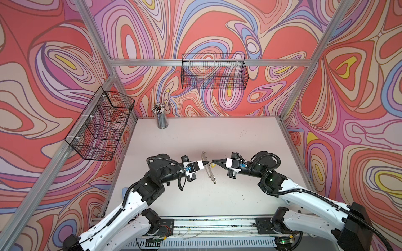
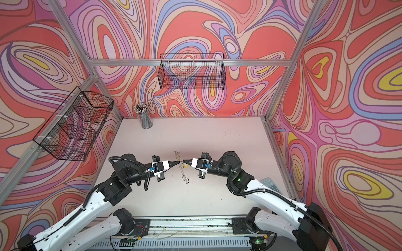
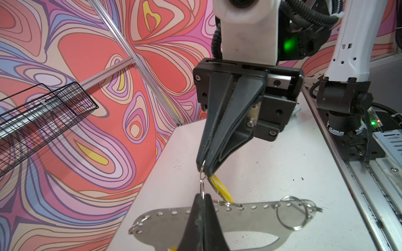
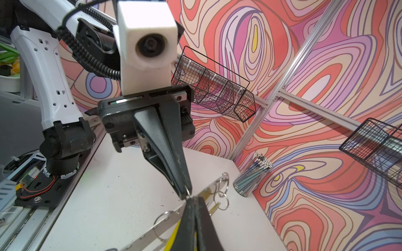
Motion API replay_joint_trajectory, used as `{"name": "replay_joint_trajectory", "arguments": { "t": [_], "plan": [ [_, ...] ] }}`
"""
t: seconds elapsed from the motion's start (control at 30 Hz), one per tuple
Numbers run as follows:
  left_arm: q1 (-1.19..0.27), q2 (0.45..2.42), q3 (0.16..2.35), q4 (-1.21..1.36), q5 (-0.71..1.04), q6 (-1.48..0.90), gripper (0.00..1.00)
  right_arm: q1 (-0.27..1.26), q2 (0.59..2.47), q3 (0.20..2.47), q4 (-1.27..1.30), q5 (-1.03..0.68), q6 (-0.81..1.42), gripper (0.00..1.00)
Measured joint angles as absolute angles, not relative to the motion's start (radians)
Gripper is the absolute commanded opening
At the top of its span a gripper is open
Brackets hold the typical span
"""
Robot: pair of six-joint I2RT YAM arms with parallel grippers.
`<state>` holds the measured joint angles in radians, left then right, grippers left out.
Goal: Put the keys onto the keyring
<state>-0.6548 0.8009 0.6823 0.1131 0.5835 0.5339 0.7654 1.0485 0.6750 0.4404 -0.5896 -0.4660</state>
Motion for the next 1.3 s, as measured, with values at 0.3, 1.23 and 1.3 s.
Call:
{"name": "replay_joint_trajectory", "arguments": {
  "t": [0.3, 1.23, 1.3],
  "plan": [
    [-0.655, 0.802, 0.683, 0.104, 0.600, 0.526, 0.00, 0.765, 1.057, 0.675, 0.436, -0.593, -0.477, 0.00],
    [-0.655, 0.818, 0.692, 0.078, 0.615, 0.500, 0.00, 0.766, 1.008, 0.654, 0.430, -0.604, -0.598, 0.00],
    [-0.655, 0.819, 0.692, 0.078, 0.617, 0.496, 0.00, 0.766, 1.012, 0.654, 0.427, -0.608, -0.603, 0.00]
  ]
}}
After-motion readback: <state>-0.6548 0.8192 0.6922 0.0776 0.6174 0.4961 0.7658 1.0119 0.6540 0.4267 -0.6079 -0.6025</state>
